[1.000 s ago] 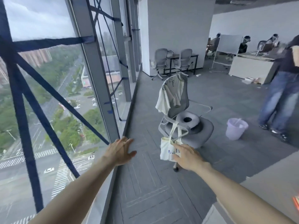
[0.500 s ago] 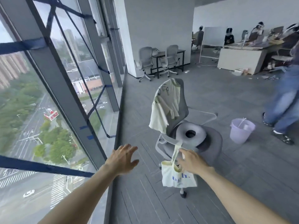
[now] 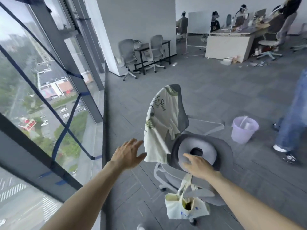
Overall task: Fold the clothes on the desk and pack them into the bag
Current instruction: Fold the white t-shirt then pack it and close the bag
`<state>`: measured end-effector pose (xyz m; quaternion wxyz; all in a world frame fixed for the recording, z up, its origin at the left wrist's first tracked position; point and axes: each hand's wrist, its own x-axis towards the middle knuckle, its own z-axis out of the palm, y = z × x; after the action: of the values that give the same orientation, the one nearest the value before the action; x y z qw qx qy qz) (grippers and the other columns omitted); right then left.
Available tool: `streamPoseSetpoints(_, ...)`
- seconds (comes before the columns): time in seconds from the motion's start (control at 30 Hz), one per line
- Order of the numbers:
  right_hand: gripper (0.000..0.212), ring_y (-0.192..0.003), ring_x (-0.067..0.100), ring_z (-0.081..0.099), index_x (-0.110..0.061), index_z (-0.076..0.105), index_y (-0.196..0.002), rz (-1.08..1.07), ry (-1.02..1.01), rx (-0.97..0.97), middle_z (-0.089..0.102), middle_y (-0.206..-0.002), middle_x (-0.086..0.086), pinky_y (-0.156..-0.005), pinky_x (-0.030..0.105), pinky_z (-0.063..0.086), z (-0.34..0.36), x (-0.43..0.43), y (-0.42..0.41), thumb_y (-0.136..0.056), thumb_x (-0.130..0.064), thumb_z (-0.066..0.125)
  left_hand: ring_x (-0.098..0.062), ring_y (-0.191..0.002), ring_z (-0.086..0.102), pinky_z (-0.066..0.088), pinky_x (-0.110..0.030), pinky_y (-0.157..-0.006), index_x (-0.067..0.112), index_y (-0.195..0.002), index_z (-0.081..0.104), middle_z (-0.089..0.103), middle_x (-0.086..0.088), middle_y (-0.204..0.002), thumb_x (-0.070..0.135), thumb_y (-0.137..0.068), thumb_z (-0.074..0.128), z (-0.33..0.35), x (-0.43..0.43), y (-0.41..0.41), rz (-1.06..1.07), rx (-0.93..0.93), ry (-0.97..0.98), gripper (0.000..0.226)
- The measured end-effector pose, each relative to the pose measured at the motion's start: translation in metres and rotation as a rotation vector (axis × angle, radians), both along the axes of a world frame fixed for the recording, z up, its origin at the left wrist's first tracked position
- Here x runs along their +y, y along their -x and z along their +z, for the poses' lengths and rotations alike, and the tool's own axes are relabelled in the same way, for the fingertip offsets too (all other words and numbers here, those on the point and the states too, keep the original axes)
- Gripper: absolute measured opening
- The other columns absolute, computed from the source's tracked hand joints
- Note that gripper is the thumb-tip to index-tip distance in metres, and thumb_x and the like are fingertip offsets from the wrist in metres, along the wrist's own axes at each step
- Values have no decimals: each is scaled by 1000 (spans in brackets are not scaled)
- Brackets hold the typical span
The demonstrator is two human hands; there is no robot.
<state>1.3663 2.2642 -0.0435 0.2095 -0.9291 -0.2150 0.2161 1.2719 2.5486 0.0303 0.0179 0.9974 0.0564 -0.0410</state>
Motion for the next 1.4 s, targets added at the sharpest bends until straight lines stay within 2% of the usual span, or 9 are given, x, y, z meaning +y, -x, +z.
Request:
streamPoseSetpoints(0.33,59,-137,23,43,-27,28,-154,-261,-33,167,42,-152,3,-106,34,39,-25,76,-146,-101,-49,39,-34,-129,50,49,-54,-100,29,-153,25,32,-6,-156,73,-90,20,-4,96,-259,-195,-63,243,77)
streamPoseSetpoints(0.5,48,-122,19,54,-28,39,-149,-359,-149,220,59,-132,-1,-88,24,42,-6,134,-206,-103,-43,39,-35,-137,45,39,-55,-112,26,-157,20,25,-9,-162,79,-87,7,-13,132,-373,-305,29,353,89)
streamPoseSetpoints(0.6,51,-133,15,47,-29,34,-152,-433,-249,232,50,-146,-1,-99,23,37,5,162,-229,-103,-43,40,-33,-142,38,33,-52,-115,23,-158,18,24,-10,-163,62,-100,25,-26,140,-426,-354,78,392,71)
streamPoseSetpoints(0.73,42,-125,3,49,-37,39,-147,-460,-390,258,52,-137,-16,-89,9,36,25,188,-246,-105,-40,38,-30,-145,33,29,-45,-115,23,-157,19,28,-10,-161,48,-101,46,-45,133,-468,-367,133,508,67)
streamPoseSetpoints(0.87,43,-114,-7,55,-48,39,-142,-534,-547,284,54,-123,-26,-99,16,43,40,200,-253,-99,-51,45,-29,-140,39,36,-45,-111,24,-155,21,39,-9,-150,65,-65,61,-60,126,-488,-186,288,885,107)
streamPoseSetpoints(1.0,57,-104,-19,56,-44,32,-148,-521,-569,295,51,-128,-28,-94,10,44,49,205,-252,-96,-53,52,-35,-138,40,38,-51,-110,21,-154,19,36,-16,-153,43,-50,77,-80,121,-505,2,436,1264,122)
streamPoseSetpoints(1.13,62,-109,-9,59,-40,33,-150,-530,-572,284,48,-141,-20,-88,7,43,47,209,-247,-94,-51,58,-25,-110,61,45,-47,-104,16,-146,39,65,-12,-126,12,-84,74,-89,110,-512,-23,417,1304,72)
streamPoseSetpoints(1.23,65,-110,-7,59,-40,34,-150,-537,-576,278,48,-142,-20,-88,9,44,42,210,-242,-91,-54,60,-22,-88,71,56,-43,-89,16,-100,74,77,-1,-90,12,-82,68,-89,107,-509,-130,362,1246,19)
streamPoseSetpoints(1.4,71,-109,-3,62,-41,34,-149,-522,-581,248,48,-142,-16,-100,28,48,46,213,-223,-86,-64,59,-21,-99,72,58,-39,-87,22,-98,74,77,3,-96,7,-89,62,-72,107,-485,-148,286,1206,21)
